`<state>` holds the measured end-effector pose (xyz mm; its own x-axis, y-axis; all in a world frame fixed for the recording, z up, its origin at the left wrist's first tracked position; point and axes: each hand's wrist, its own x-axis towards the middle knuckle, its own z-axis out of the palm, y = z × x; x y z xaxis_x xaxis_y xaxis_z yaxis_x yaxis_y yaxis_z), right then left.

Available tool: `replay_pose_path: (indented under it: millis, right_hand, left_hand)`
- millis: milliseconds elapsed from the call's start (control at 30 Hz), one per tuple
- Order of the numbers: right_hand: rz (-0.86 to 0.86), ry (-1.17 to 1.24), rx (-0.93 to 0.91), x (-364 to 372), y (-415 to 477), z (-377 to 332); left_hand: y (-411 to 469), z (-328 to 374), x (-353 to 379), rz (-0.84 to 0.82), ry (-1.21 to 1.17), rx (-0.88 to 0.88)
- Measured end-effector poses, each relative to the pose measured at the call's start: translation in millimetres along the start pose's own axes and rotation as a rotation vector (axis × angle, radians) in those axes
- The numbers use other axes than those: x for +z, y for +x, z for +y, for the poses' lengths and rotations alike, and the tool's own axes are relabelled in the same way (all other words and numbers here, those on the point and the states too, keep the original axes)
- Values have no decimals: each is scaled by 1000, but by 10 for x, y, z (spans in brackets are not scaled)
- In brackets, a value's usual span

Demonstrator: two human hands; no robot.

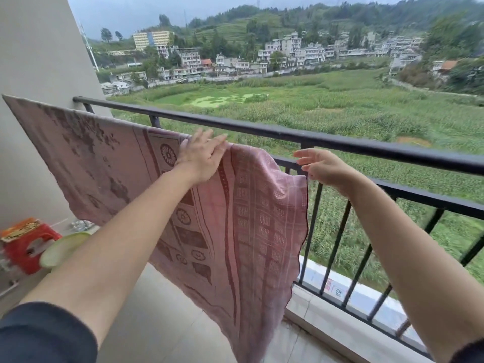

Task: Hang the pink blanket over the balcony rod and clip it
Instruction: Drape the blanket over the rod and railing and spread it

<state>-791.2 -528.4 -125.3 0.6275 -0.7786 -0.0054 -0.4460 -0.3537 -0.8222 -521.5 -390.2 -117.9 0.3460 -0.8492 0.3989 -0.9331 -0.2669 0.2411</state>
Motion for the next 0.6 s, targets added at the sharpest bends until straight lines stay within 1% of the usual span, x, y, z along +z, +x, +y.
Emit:
replay_pose_path:
  millis: [33, 67, 100, 167, 267, 367, 433, 467, 533, 600]
  right_hand:
    - [59, 45, -75, 35, -5, -144]
    - [115, 39, -145, 99, 3, -300]
    - [160, -24, -216, 186, 19, -449]
    - [197, -224, -343, 425, 48, -714]
    - [253, -563, -407, 889, 81, -978]
    - [392, -849, -347, 1315, 142, -1032]
    - [493, -1011, -253, 1522, 197, -1035]
    - [515, -1074, -189, 1604, 219, -1050]
    - [532, -1124, -83, 1717, 272, -1123]
    - [547, -1121, -18, 1795, 327, -1211]
  left_hand:
    - [52, -134, 30, -86, 49, -15]
    - [93, -242, 63, -107, 78, -12]
    - [127, -321, 87, -89, 93, -4]
    - [186, -426, 113, -32, 75, 6]
    - [250, -638, 143, 31, 87, 68]
    - [339, -921, 130, 7, 96, 85]
    - [403, -1105, 101, -14, 95, 98]
    - [417, -1207, 85, -22, 94, 102]
    - [453, -1466, 47, -24, 104, 115]
    - [524, -1764, -4, -23, 123, 133]
